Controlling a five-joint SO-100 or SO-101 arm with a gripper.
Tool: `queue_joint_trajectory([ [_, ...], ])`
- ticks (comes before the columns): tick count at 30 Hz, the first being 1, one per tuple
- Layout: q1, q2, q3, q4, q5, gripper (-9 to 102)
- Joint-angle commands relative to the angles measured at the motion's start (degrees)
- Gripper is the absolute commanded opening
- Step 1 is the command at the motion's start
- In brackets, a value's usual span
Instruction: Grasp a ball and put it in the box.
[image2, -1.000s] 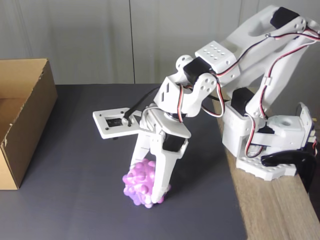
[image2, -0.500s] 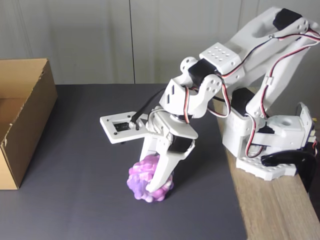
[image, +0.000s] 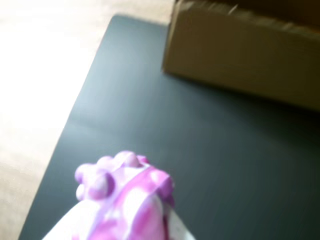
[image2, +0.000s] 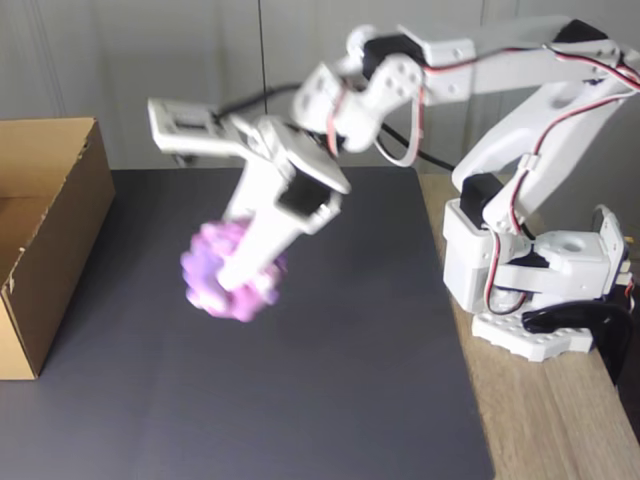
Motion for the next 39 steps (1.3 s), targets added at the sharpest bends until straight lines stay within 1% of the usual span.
queue_joint_trajectory([
  [1,2.55,-2.81,-9.05,0.18,1.05,17],
  [7,7.03,-10.20,-21.45,0.35,2.20,17],
  [14,10.55,-20.13,-37.09,-1.32,2.90,17],
  [24,12.66,-33.31,-53.35,-8.61,3.34,16],
  [30,14.06,-42.10,-61.70,-11.51,3.43,16],
  [34,15.47,-46.32,-63.19,-16.79,3.25,16],
  [39,17.23,-50.36,-63.19,-26.54,3.08,16],
])
